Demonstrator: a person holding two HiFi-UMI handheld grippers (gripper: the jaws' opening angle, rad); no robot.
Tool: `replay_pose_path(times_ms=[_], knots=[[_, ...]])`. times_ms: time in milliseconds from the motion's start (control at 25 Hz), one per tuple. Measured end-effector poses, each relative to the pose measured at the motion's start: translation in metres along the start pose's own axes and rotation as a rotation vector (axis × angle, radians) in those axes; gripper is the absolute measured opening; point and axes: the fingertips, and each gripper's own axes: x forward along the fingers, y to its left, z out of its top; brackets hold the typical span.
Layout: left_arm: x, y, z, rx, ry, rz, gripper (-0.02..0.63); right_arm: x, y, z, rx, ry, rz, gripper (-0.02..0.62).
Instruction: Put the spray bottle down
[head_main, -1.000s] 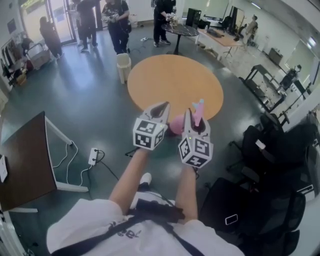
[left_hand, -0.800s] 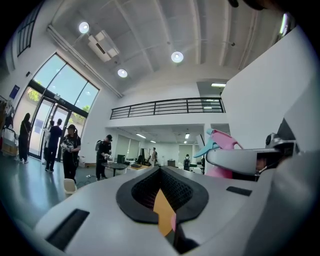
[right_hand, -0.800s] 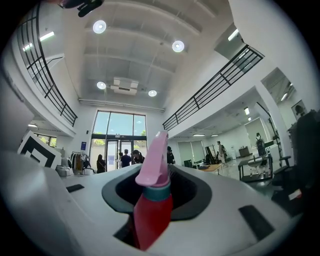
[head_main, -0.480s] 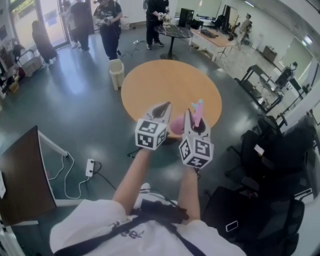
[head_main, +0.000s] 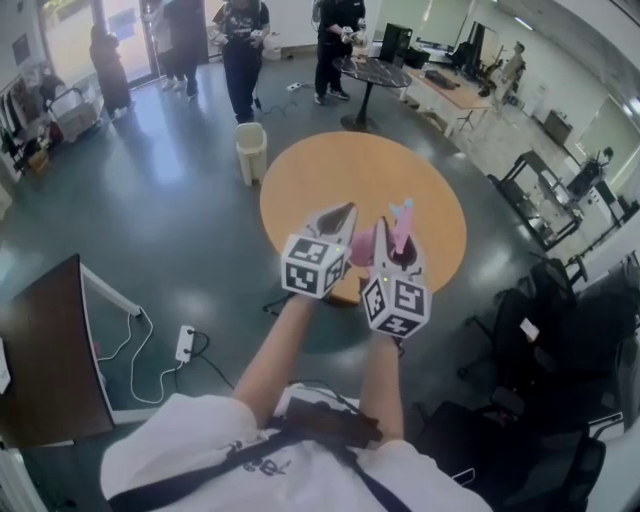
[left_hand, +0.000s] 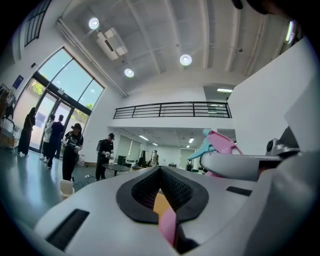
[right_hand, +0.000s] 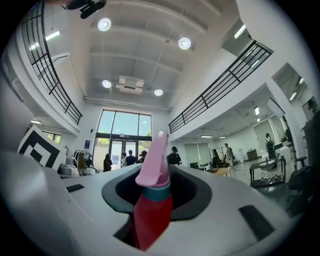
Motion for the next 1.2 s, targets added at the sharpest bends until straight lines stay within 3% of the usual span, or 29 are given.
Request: replay_pose_path(times_ms=[240,560,960,1200], knots=[[0.015,0.013,-0.014,0.014,0.03,-0.004,0.011,0.023,-0.004,-0.016,0.004,0.024,-0.015,0.153],[0.074,0.029,-0.017,0.049,0.025,0.031,0.011,0.076,-0.056,-0.029,0.011,0.04,-0.023,0.153],[0.166,0.059,0.007,0.088,-0.013,0.115,0.011,0.181,-0.113,-0.009,0.026,-0.007,0.059,0.153],[0.198,0.069,-0.009,0.069,0.008,0.176,0.011,0.211,-0.139,-0.032,0.069,0.005,0.106,0.153]])
